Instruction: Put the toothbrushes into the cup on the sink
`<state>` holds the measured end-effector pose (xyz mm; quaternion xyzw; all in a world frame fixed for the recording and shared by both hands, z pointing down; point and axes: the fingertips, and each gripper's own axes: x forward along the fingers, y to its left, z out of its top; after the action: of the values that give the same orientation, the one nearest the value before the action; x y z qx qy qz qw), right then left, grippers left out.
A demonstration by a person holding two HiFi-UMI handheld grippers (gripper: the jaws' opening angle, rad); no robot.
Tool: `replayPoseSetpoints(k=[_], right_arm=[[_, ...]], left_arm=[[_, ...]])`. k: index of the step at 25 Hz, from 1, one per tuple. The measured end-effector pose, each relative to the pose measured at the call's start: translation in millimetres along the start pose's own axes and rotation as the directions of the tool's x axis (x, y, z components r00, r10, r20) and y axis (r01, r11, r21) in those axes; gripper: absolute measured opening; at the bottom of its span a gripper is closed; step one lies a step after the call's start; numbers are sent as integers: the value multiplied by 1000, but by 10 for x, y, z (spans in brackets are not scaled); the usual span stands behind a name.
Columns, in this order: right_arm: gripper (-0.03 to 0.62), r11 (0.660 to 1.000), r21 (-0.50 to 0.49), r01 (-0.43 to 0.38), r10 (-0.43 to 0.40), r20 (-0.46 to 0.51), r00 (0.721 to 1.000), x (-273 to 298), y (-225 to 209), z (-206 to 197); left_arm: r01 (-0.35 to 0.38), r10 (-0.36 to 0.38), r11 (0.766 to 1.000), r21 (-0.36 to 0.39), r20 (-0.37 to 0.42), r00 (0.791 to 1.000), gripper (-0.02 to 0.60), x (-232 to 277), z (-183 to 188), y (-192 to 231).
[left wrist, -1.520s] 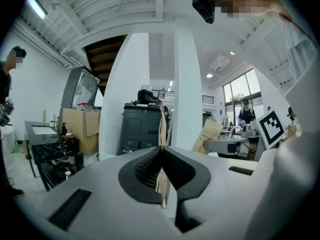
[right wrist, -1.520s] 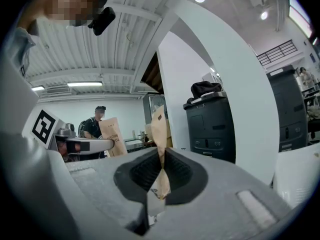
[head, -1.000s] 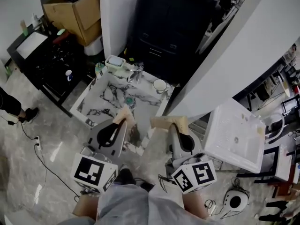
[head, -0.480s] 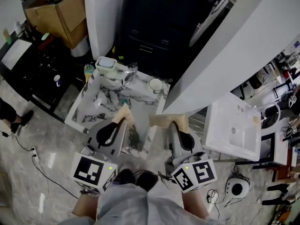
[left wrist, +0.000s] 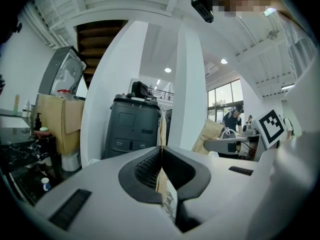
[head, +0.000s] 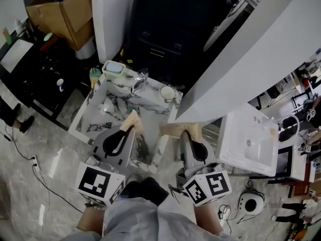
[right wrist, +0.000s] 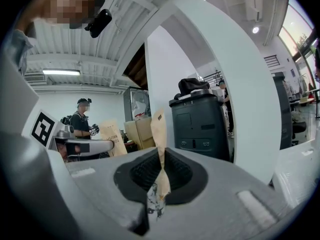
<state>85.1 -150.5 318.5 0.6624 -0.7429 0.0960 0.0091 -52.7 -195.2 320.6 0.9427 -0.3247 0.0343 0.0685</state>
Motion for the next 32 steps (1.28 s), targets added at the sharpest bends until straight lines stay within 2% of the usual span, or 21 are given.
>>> replayPoseSetpoints(k=[16, 32], right_arm=[[9, 998, 3, -67, 67, -19, 998, 369, -292, 29], [9, 999, -39, -33, 33, -2, 999, 1074, -878, 102]], left_arm=[[-99, 99, 995, -6, -2, 995, 9, 150, 64, 80], [-205, 205, 979, -16, -2, 979, 9, 102, 91, 233]])
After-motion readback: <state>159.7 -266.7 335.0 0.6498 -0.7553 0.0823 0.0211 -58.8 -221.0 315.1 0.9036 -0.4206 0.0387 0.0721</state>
